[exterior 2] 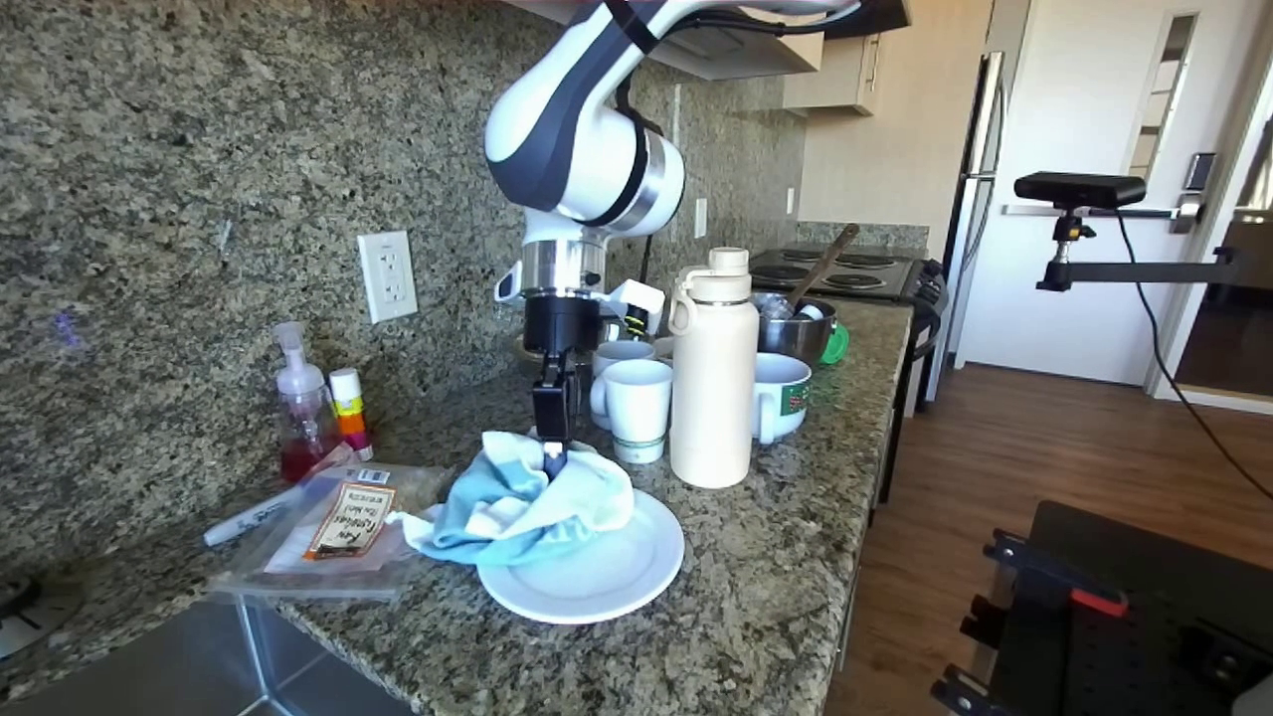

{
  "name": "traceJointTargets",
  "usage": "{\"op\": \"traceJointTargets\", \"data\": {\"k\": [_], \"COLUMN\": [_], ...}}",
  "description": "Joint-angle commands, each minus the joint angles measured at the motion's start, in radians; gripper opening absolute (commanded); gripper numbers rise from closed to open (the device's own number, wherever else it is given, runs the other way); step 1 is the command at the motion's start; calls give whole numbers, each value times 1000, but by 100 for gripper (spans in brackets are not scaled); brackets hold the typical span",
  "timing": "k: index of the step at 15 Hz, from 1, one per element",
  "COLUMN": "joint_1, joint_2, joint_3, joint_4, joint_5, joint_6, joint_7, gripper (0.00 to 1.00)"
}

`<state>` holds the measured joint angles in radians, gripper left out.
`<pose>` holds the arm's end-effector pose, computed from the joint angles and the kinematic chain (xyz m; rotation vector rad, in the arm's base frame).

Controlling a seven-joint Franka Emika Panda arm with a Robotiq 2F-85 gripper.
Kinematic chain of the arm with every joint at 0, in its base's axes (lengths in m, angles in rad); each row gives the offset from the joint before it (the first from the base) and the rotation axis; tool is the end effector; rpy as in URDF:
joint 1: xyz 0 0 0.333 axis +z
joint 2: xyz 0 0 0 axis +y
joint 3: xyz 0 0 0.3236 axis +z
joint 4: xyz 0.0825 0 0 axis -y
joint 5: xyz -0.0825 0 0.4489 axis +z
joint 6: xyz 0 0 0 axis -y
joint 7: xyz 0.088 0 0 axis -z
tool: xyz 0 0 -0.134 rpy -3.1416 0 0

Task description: Use the towel to wipe the plate

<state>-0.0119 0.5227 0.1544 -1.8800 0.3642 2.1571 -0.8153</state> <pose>0.6438 0.1157 0.1530 -2.5539 -0.9405 0.1549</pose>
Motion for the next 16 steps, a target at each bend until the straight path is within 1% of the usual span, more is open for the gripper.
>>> {"op": "traceJointTargets", "data": {"k": [1, 2, 3, 4, 5, 8, 9, 16], "joint_1": [-22, -16, -17, -16, -16, -16, -17, -17], "joint_2": [9, -7, -28, -60, 1, -32, -36, -37], "joint_3": [20, 15, 16, 10, 17, 15, 14, 14], "joint_4": [45, 39, 32, 20, 37, 40, 40, 38], "joint_5": [-39, -53, -46, -53, -39, -42, -42, -42], "joint_6": [-110, -117, -101, -69, -69, -69, -69, -69], "joint_7": [-22, -14, -9, -3, -10, -10, -10, -10], "gripper": [2, 2, 2, 32, 8, 29, 33, 33]}}
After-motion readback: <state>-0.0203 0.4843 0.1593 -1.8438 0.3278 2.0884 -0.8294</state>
